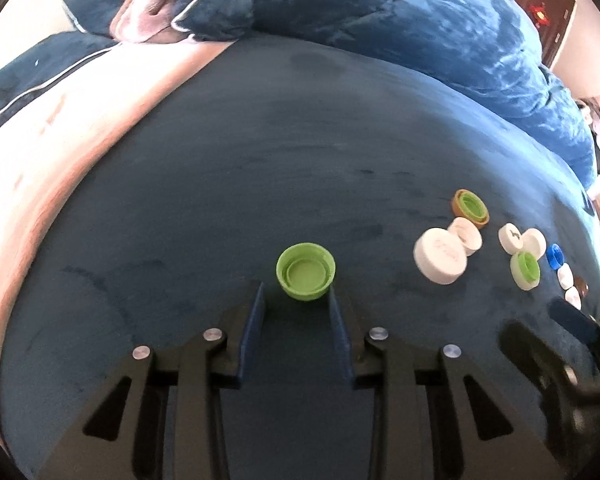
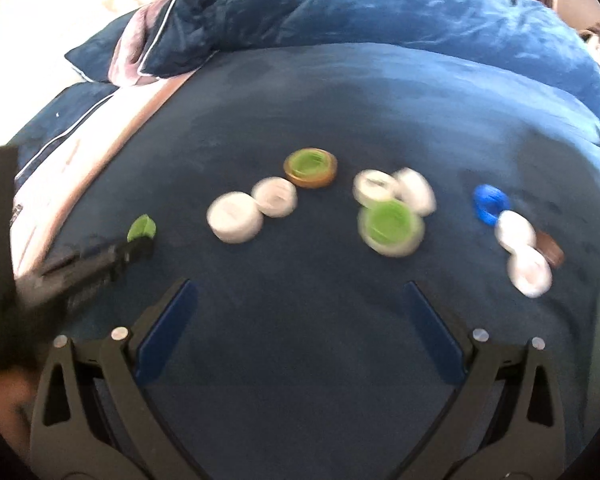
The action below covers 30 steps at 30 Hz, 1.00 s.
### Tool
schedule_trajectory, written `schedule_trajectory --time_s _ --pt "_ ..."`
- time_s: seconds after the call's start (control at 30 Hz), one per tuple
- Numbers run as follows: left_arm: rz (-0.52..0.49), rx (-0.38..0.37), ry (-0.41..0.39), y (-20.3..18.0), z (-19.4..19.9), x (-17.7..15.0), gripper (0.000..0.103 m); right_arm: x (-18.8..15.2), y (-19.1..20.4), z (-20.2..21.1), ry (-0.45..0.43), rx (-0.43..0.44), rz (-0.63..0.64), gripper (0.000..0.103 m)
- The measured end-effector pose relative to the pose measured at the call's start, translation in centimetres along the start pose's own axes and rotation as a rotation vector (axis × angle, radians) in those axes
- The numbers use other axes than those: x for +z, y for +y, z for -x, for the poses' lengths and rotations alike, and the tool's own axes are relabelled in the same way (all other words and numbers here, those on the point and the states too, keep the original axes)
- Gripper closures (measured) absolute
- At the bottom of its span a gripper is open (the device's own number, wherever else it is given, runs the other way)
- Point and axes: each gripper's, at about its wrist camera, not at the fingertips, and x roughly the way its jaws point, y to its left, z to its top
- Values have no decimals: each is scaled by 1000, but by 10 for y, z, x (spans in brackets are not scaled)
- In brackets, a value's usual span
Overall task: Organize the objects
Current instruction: 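Grasp a green cap with the left gripper while the right grasps a printed white cap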
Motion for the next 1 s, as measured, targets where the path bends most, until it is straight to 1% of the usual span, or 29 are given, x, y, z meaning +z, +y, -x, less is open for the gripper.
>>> schedule_trajectory --time_s 0.1,0.27,0.33,0.37,0.4,0.43,0.47,0.57,0.67,0.7,0.73,0.77,0.83,0.97,1.0 --pt "24 9 2 11 0 -1 70 13 9 -20 44 33 -11 1" --pt "32 14 3 16 -2 0 70 25 23 -35 56 59 -21 2" --pt "35 13 3 16 -1 0 70 28 27 -40 68 60 -18 10" --pt "34 13 4 16 -1 0 70 29 29 -42 78 60 -14 18" --pt "33 13 4 16 -1 -1 70 30 30 -44 89 61 -9 30" --pt "33 13 4 16 -1 -2 70 30 31 -46 102 60 -2 39" --pt "31 14 5 16 -1 -2 70 29 32 -48 112 56 8 61" --pt "33 10 4 18 0 -2 70 23 28 -41 104 90 9 62" --pt "53 -8 2 19 1 -1 69 10 22 -28 97 104 2 62" --pt "58 -15 1 20 1 -1 66 5 19 -23 95 102 -2 62" --pt "61 -21 2 19 1 -1 53 -1 16 -18 91 101 -8 62" --pt "62 -33 1 19 0 -1 45 -6 15 -15 89 101 -15 62" --pt "58 -37 -5 17 0 0 45 -14 10 -10 87 101 -23 62" --pt "5 -7 -18 8 -7 5 45 -21 6 -4 81 105 -35 62" --pt "-21 11 -22 5 -9 7 49 -21 6 -3 81 105 -33 62"
